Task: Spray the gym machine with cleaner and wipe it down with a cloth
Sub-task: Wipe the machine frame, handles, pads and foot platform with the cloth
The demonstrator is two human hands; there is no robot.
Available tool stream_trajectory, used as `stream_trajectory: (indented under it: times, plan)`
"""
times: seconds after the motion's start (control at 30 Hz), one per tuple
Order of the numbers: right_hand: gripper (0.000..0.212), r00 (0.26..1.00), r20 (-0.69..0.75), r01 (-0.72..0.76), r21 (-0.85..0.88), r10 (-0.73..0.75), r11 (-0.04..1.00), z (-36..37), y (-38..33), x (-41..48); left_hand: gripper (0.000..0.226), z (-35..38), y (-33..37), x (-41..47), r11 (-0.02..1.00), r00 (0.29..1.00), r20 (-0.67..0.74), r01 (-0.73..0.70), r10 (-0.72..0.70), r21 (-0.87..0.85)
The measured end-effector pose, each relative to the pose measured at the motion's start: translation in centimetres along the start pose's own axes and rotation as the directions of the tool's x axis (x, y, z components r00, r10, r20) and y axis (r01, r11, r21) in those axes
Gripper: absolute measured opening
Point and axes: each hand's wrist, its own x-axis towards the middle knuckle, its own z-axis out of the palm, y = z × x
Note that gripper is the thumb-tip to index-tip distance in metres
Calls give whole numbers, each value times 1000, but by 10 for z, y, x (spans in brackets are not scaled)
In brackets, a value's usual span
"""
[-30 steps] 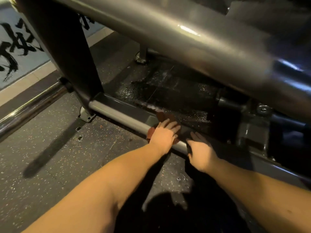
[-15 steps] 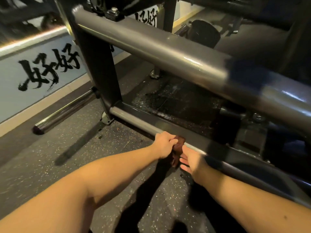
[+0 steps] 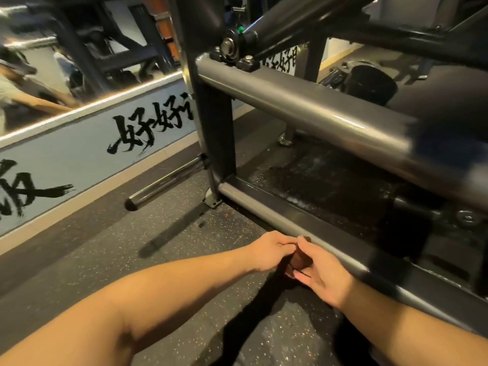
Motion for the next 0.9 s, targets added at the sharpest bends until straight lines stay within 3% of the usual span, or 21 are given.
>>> stream_trajectory:
  times: [0.23,0.33,0.47,0.6,0.73,0.83,0.9]
  plan:
    - [25,999,-43,-4,-88,0,996,9,11,17,35,-16,-17,-6,989,983,-117,144,-138,42]
    - [24,999,-31,18,-166,-23,986,12,11,21,46,-25,-26,-4,969,966,-172,215,-192,124]
    - [24,998,-4,55,-315,-59,948,16,10,28,58,-36,-31,-8,958,971,-134,220,-197,184]
    - [21,995,53,100,-387,-87,917,24,4,29,25,-38,-38,-13,968,964,-104,249,-245,19]
    - [25,987,82,159,-435,-137,886,36,2,26,8,-46,-52,-21,956,942,-222,278,-253,89]
    - [19,983,51,181,-462,-178,868,42,4,34,17,-60,-55,-34,891,921,-66,388,-383,236]
    - [18,982,60,186,-451,-178,873,47,4,37,15,-70,-55,-44,812,861,73,443,-504,379]
